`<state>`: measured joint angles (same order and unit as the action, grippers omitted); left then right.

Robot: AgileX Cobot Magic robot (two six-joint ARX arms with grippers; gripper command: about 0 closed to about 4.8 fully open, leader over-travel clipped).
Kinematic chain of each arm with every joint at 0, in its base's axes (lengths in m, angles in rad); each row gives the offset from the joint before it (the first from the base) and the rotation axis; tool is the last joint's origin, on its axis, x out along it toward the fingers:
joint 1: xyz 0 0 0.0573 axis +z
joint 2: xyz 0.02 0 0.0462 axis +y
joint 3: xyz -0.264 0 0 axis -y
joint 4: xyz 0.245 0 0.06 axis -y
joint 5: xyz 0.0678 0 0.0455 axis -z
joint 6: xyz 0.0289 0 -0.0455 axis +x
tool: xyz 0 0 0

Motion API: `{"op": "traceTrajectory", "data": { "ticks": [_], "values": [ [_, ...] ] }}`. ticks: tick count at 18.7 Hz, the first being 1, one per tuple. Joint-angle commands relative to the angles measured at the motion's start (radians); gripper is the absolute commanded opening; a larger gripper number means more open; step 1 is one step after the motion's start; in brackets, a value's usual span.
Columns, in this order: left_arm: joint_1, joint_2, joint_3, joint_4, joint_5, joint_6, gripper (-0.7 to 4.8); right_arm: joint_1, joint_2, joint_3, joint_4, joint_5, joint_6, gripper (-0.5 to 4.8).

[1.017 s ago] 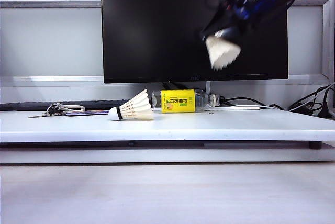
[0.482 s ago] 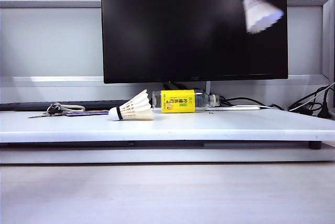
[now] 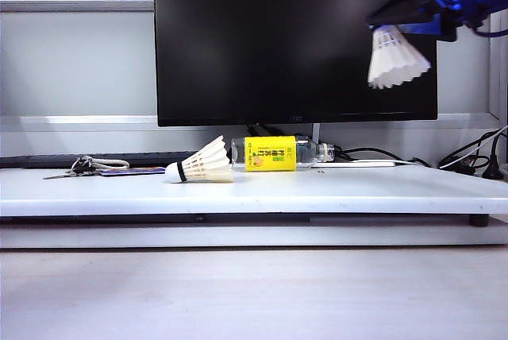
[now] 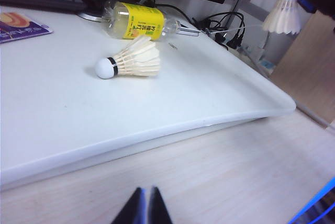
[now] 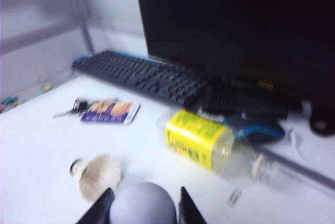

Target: Stack the badminton balls on the table vertically.

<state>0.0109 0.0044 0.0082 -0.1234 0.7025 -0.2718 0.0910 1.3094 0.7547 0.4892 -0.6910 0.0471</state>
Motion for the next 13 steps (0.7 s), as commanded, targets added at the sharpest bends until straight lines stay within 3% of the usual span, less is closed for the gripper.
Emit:
{"op": "traceTrajectory", "data": {
  "ticks": [1, 6, 13],
  "values": [
    [-0.002, -0.003, -0.003, -0.018, 0.001, -0.034, 0.26, 0.056, 0.047, -0.019, 0.068, 0.088, -0.032, 1.58],
    [-0.002, -0.003, -0.003, -0.018, 0.002, -0.058, 0.26, 0.14, 0.147, -0.019, 0.077, 0.256, -0.165, 1.57],
    [-0.002, -0.003, -0.003, -0.018, 0.009, -0.062, 0.26, 0.152, 0.261, -0.018, 0.275, 0.275, -0.13, 1.57]
  ]
}}
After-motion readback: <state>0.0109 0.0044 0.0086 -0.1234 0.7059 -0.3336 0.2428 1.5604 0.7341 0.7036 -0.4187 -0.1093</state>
